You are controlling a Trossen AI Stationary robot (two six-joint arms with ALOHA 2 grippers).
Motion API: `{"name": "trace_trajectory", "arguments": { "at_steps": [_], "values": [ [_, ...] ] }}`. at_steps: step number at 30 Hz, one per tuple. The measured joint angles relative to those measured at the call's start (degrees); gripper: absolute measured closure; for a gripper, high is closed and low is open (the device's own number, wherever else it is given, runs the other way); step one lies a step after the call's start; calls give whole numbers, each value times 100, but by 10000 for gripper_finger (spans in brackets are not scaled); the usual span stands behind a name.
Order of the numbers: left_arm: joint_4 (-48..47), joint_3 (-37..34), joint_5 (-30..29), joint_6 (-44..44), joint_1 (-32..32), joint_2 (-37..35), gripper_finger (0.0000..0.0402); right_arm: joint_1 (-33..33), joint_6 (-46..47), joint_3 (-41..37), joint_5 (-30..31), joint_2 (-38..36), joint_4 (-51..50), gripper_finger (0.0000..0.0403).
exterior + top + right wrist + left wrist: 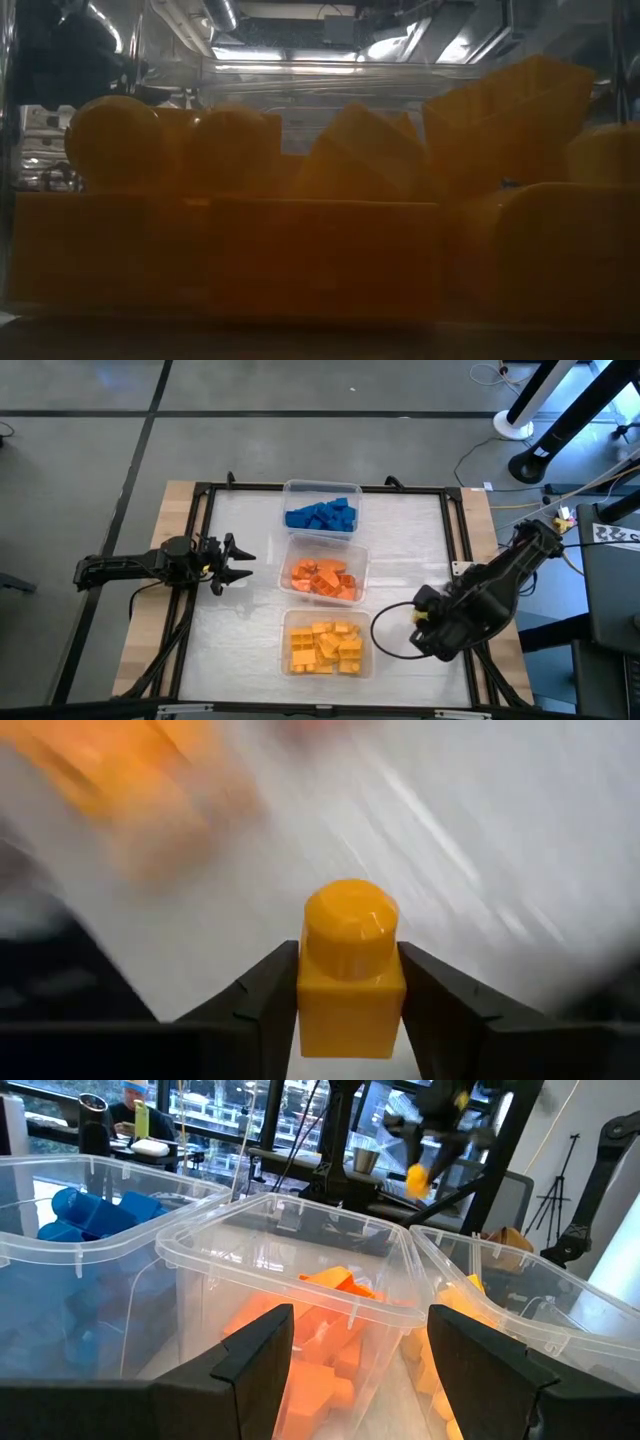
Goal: Sort blocks
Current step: Put the yellow game piece into the bottom transparent bin, then return to Home Position
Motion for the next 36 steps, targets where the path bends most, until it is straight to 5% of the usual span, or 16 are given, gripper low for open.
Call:
{"name": "trace_trajectory", "arguments": {
  "at_steps": [6,12,19,26,36],
  "values": [
    [-2,0,0,1,1,0,180,-4,-1195,234,2006,7,1888,257],
    [-4,0,0,-2,-1,0,180,-42,-2589,234,2705,427,3651,232],
    [-4,0,0,-2,-2,-2,180,-363,-3177,234,2630,1159,4770,219],
    [8,0,0,-1,0,-2,180,-914,-3346,232,1824,1389,5103,217],
    [11,0,0,0,1,-2,180,-1597,-6115,469,1743,800,5121,217]
  ]
}}
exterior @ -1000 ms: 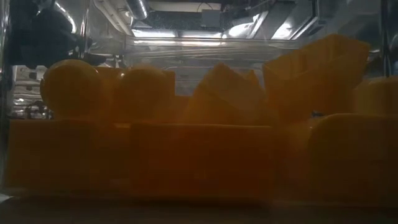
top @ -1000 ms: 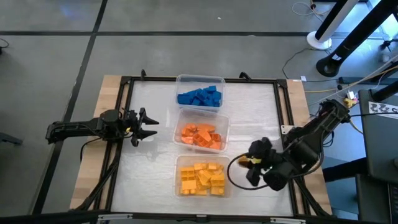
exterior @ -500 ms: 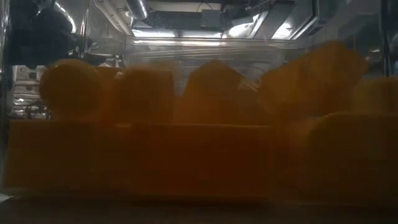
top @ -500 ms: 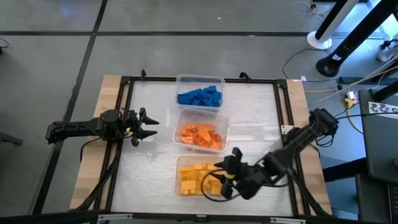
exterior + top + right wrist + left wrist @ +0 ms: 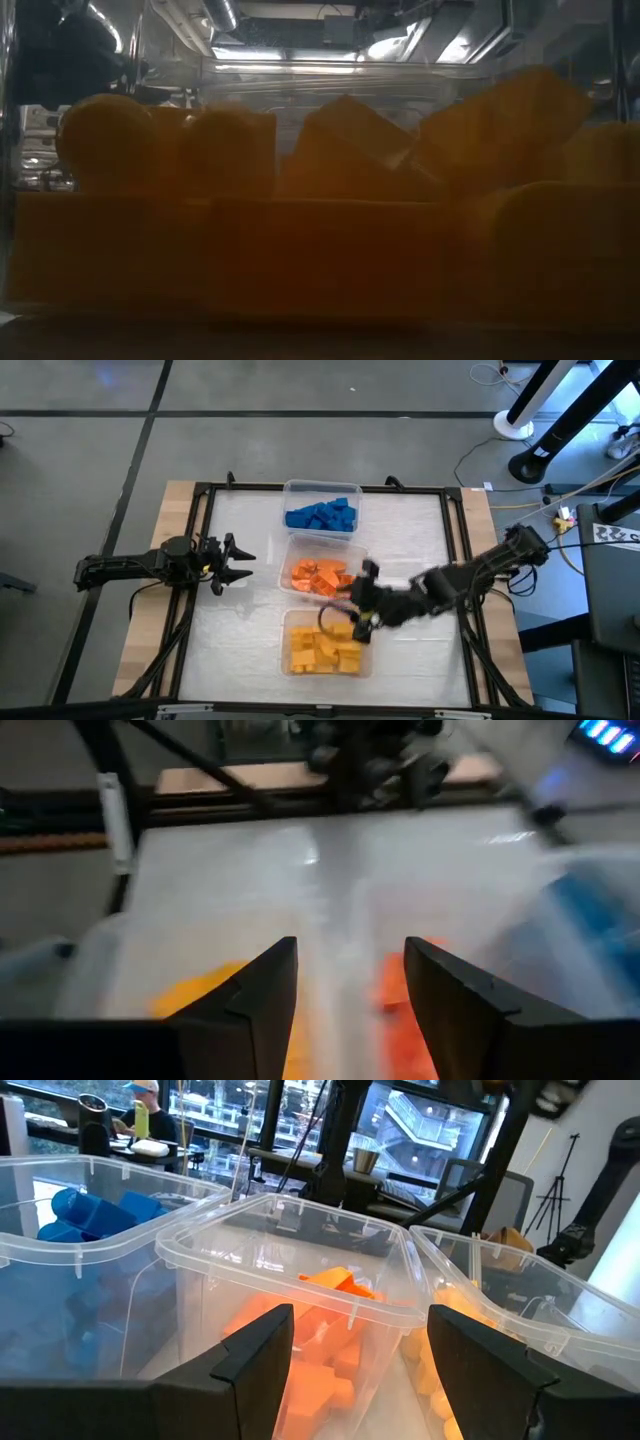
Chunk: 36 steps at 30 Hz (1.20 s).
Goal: Sort blocks
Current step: Return to Home Position
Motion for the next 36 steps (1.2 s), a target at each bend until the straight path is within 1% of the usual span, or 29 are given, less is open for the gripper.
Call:
{"name": "trace_trajectory", "arguments": {
  "at_steps": [5,7,10,12,14,17,19,21,24,27,31,34,36],
  "values": [
    [2,0,0,-1,0,2,180,-386,-1244,210,-68,-739,-693,217],
    [2,0,2,1,0,0,180,-432,-1645,211,49,-1130,-1094,217],
    [4,0,2,0,-1,0,180,-431,-1984,214,581,-1726,-1873,217],
    [4,-1,0,-1,-1,2,180,-429,-1991,214,983,-2076,-2527,217],
    [4,0,1,1,-2,0,180,-433,-1942,151,1200,-2368,-3165,217],
    [5,0,2,-1,-1,0,180,-438,-1951,-377,1371,-2906,-3529,217],
    [5,0,2,-1,0,2,180,-434,-1990,-979,1412,-3352,-3495,217],
    [7,0,2,-1,-1,1,180,-434,-2000,-1690,1299,-3850,-3417,217],
    [7,0,2,1,-2,2,180,-436,-2007,-2815,1059,-4676,-2771,217],
    [7,0,2,-1,-2,0,180,-436,-2122,-3841,803,-5631,-1596,217],
    [7,0,1,0,-1,0,180,-436,-2781,-5106,222,-6668,755,217],
    [7,0,2,1,-2,0,180,-436,-3596,-6046,-178,-7090,2611,217],
    [9,0,2,-1,0,0,180,-436,-4010,-6566,-358,-7203,3708,217]
  ]
}}
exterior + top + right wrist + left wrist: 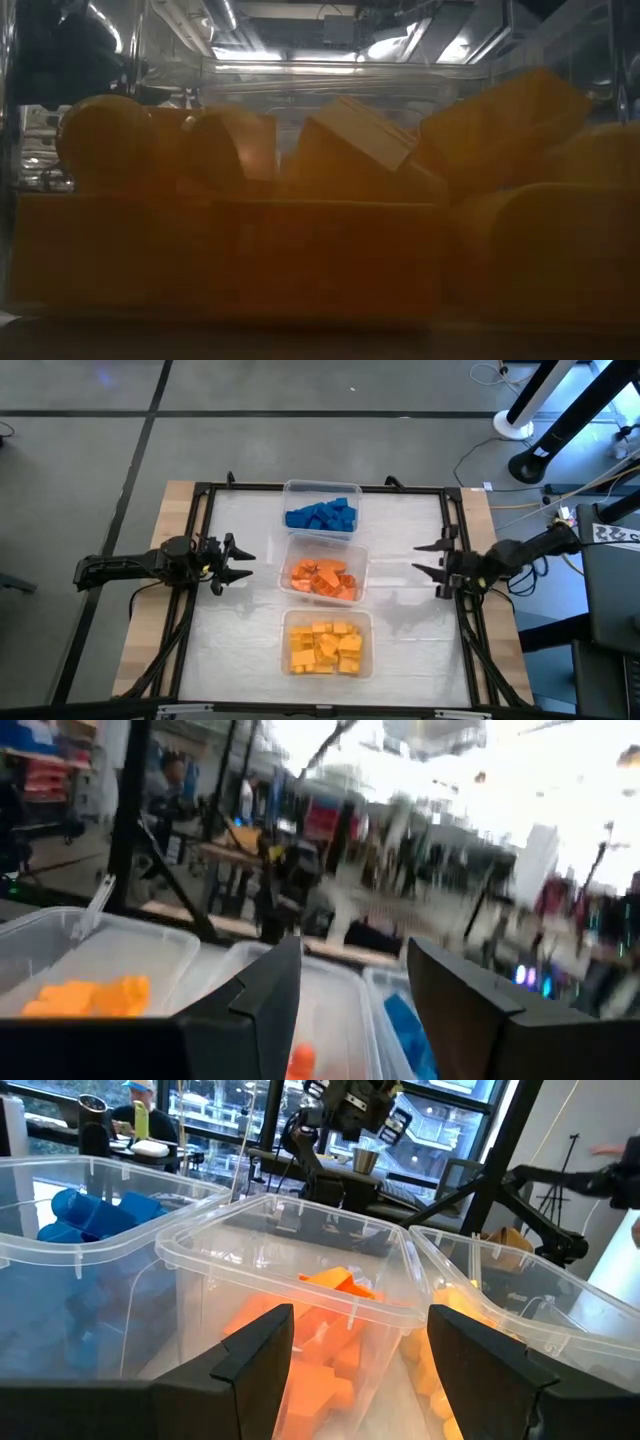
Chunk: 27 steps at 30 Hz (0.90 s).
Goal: Sort blocks
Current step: Return to Home Position
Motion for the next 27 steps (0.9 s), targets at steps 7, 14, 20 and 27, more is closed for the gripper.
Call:
{"name": "trace_trajectory", "arguments": {
  "at_steps": [7,14,20,27],
  "values": [
    [0,0,-2,2,0,2,180,0,-788,-901,-677,-11,795,217],
    [0,0,-1,0,-2,0,180,0,-1137,-1186,-1142,-750,109,217],
    [0,0,0,0,-2,2,180,0,-799,-1469,-1156,-1683,-402,217],
    [0,-1,0,2,-2,0,180,-9,-1109,-1893,-1132,-1877,-370,217]
  ]
}}
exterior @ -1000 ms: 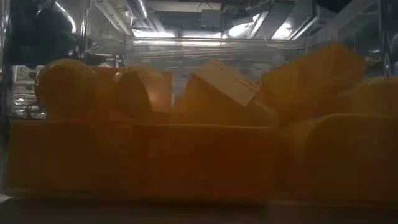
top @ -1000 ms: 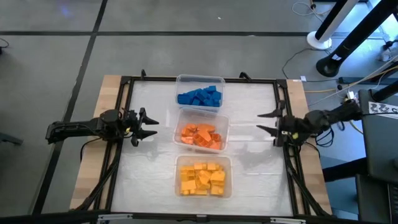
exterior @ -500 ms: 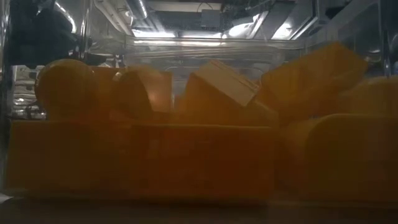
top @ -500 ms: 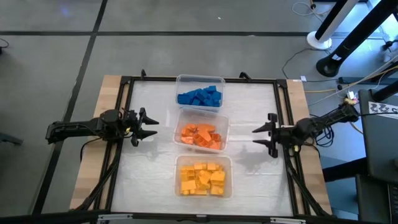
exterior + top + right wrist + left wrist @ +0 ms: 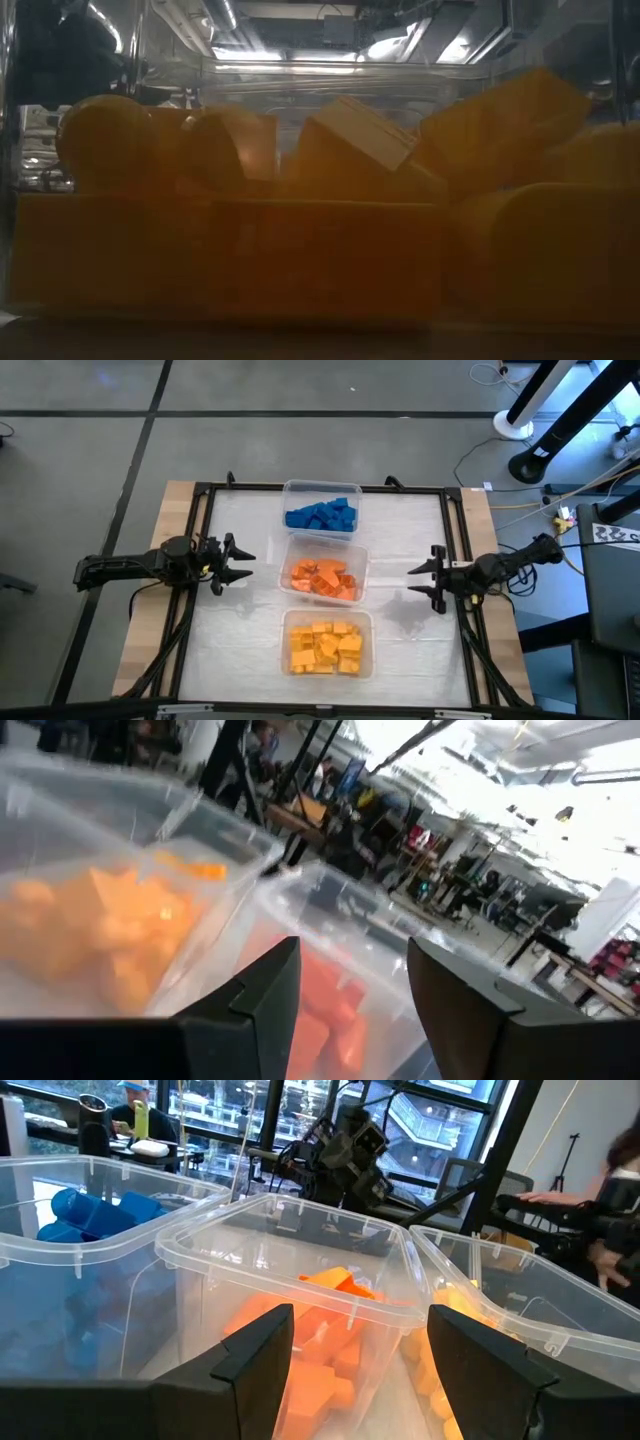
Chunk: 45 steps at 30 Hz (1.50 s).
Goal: Sort blocks
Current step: Return to Home Position
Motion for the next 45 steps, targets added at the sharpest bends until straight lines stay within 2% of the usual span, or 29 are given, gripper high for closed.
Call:
{"name": "trace_trajectory", "arguments": {
  "at_steps": [3,9,45],
  "values": [
    [0,1,-1,-1,1,-1,180,0,-23,-247,93,12,215,217],
    [0,1,-1,-1,0,2,180,8,-9,-269,419,0,289,217],
    [2,-1,-2,0,2,2,180,9,-1,-293,353,0,232,217]
  ]
}}
